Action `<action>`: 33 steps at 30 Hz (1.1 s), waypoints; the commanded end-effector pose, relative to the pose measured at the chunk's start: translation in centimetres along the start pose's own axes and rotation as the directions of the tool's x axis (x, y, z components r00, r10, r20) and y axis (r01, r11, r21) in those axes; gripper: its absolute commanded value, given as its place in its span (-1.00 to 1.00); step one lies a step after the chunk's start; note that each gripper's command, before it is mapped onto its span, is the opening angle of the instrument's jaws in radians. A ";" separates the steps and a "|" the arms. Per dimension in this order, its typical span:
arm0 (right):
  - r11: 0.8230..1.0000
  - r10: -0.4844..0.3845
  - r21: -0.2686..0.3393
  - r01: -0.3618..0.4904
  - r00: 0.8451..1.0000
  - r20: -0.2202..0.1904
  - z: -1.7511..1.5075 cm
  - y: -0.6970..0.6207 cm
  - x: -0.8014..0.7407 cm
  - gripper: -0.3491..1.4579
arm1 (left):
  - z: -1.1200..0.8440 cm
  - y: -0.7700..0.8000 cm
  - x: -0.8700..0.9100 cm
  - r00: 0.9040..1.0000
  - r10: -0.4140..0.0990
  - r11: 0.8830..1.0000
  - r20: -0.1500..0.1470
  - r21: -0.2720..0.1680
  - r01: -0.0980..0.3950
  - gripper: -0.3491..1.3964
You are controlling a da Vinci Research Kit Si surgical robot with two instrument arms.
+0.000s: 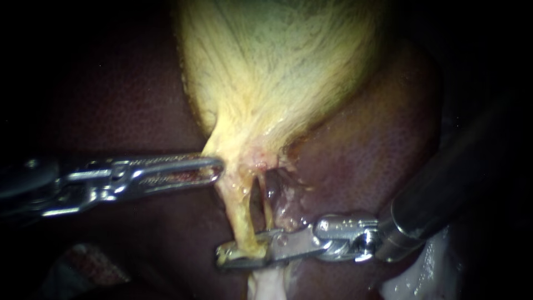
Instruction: Going back first clip left tube
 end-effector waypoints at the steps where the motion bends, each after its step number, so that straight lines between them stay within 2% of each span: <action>1: 0.999 -0.038 -0.012 0.038 0.999 -0.015 0.00 0.02 0.00 -0.10 | 0.00 0.00 0.01 1.000 0.000 1.000 0.000 0.000 0.000 -0.69; 5: 0.991 -0.122 -0.052 0.120 0.992 -0.044 -0.03 0.04 0.05 0.02 | 0.00 0.00 0.01 1.000 0.000 1.000 0.000 -0.001 0.000 -0.69; 7: 0.983 -0.157 -0.107 0.151 0.986 -0.049 -0.07 0.04 0.08 0.05 | -0.01 0.00 0.01 1.000 0.001 1.000 0.000 0.000 -0.001 -0.69; 13: 0.969 -0.200 -0.158 0.191 0.979 -0.048 -0.30 0.03 0.18 0.05 | -0.03 0.01 0.02 1.000 0.001 1.000 0.000 0.000 -0.001 -0.69; 26: 0.961 -0.223 -0.178 0.211 0.974 -0.047 -0.70 -0.05 0.19 0.05 | -0.02 0.02 0.04 1.000 0.002 1.000 0.000 0.001 -0.002 -0.69; 33: 0.950 -0.271 -0.170 0.260 0.962 -0.041 -1.12 -0.13 0.30 0.05 | 0.04 0.10 0.10 1.000 0.006 1.000 0.001 0.000 -0.006 -0.69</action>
